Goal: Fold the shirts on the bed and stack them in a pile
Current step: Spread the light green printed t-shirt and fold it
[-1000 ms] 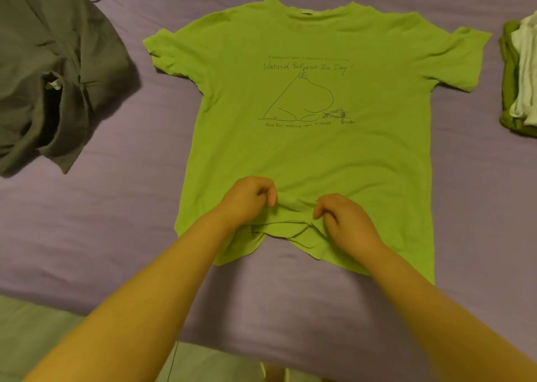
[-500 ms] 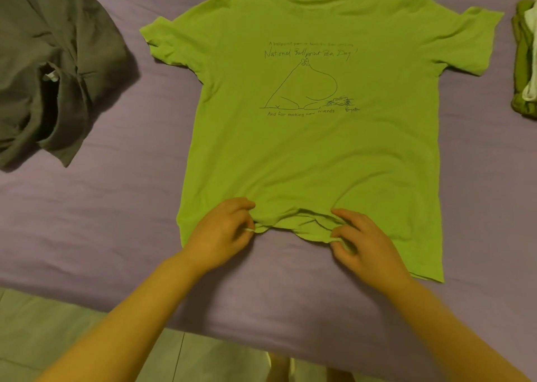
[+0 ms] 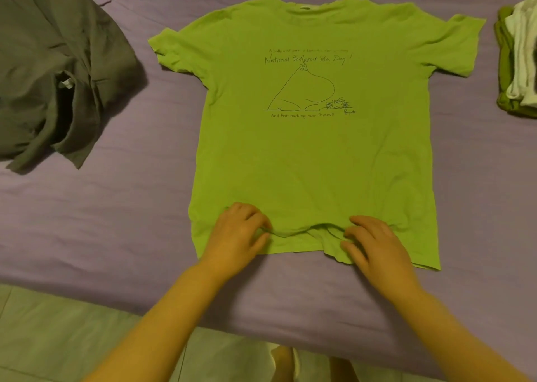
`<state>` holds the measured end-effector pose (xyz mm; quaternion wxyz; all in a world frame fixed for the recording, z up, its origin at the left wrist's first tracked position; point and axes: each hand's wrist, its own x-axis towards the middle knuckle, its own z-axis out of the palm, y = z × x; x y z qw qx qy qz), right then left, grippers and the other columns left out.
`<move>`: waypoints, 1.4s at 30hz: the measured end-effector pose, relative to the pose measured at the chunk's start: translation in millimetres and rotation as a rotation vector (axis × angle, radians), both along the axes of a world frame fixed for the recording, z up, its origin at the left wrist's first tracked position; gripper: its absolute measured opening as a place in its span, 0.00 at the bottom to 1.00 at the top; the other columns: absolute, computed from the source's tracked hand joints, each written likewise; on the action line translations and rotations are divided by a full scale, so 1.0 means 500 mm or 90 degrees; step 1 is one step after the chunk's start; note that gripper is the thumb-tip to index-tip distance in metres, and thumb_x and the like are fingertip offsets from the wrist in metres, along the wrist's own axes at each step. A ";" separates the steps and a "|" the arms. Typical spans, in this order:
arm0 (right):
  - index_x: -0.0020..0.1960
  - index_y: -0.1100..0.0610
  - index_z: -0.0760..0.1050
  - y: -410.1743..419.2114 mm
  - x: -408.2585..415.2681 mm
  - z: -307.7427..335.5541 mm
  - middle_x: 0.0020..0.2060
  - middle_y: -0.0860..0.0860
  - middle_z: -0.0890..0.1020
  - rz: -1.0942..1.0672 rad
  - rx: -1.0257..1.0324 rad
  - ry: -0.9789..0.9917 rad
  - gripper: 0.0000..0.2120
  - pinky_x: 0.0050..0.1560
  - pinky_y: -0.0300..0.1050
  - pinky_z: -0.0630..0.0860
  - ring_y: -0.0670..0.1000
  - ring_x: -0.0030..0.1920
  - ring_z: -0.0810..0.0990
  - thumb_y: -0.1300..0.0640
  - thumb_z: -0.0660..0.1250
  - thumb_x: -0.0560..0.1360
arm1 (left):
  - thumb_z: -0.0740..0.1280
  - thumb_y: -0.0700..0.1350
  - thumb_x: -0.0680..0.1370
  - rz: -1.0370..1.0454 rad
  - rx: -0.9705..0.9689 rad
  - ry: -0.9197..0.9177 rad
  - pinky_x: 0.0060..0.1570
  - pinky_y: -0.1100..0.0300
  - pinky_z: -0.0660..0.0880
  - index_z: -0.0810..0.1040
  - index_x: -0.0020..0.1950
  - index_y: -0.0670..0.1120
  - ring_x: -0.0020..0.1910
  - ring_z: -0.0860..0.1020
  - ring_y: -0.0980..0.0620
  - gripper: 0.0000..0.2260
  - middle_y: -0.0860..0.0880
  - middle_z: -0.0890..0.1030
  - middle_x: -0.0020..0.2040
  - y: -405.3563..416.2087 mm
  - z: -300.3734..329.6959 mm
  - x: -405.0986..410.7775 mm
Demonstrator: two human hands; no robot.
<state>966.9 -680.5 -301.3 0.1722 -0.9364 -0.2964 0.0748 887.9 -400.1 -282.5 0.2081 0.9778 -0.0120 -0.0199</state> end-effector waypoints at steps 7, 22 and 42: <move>0.44 0.58 0.82 0.014 0.022 -0.004 0.46 0.56 0.83 -0.005 -0.030 0.006 0.17 0.42 0.48 0.77 0.60 0.46 0.82 0.50 0.57 0.73 | 0.71 0.43 0.64 -0.025 0.126 0.027 0.30 0.57 0.71 0.81 0.42 0.47 0.35 0.78 0.44 0.07 0.48 0.80 0.38 -0.055 -0.043 0.049; 0.47 0.55 0.81 0.095 -0.037 0.041 0.54 0.53 0.82 0.096 0.015 0.009 0.16 0.57 0.53 0.74 0.59 0.61 0.76 0.53 0.56 0.68 | 0.68 0.37 0.72 0.643 -0.221 0.065 0.55 0.48 0.70 0.75 0.60 0.39 0.55 0.75 0.37 0.16 0.37 0.77 0.56 0.069 -0.016 -0.086; 0.52 0.54 0.82 0.251 -0.080 -0.012 0.52 0.53 0.83 0.123 -0.094 -0.038 0.20 0.53 0.60 0.75 0.59 0.53 0.81 0.49 0.54 0.73 | 0.72 0.38 0.71 0.563 -0.182 0.119 0.43 0.55 0.68 0.76 0.45 0.45 0.43 0.73 0.46 0.07 0.46 0.76 0.41 0.188 -0.003 -0.183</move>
